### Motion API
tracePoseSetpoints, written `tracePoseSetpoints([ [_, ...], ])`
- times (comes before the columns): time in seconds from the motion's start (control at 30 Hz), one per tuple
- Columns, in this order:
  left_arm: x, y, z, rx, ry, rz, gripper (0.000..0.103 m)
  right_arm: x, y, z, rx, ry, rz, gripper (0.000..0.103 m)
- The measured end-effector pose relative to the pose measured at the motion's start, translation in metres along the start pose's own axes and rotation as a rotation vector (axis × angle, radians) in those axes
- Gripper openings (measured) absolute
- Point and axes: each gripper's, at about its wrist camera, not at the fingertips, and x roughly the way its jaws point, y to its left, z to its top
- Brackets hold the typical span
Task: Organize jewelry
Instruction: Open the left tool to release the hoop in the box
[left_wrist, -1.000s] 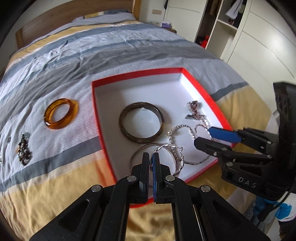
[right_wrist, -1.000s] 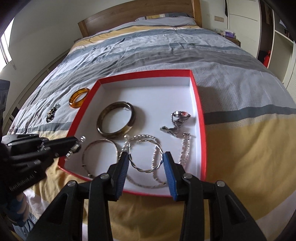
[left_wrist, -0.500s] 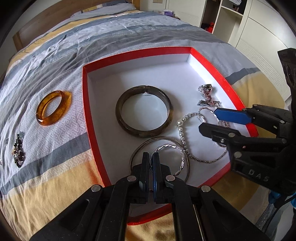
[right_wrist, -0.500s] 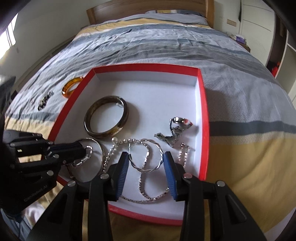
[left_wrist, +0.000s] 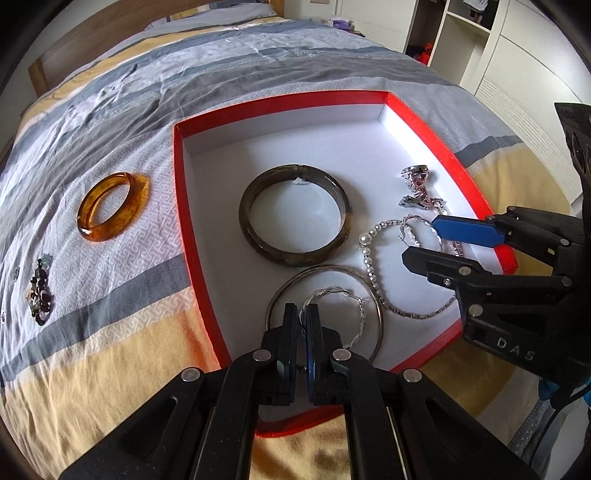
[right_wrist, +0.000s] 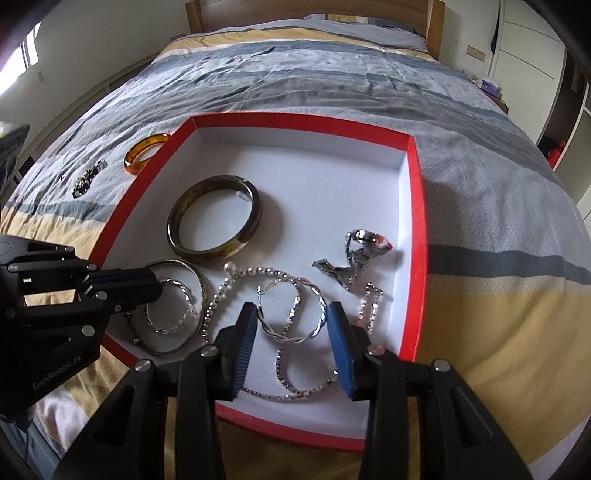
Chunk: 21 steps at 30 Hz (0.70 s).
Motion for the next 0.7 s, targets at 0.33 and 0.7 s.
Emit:
tracePoseSetpoints([
  [0.33,-0.023,-0.003,-0.007,-0.005,-0.024,-0.015,0.023,-0.015,-0.008,-0.008,0.058,0.011,0.015,0.038],
  [0.7,-0.071,0.007,-0.024,-0.048,-0.080,-0.009,0.026,-0.034,0.001,-0.013,0.080,0.004,-0.011,0.038],
])
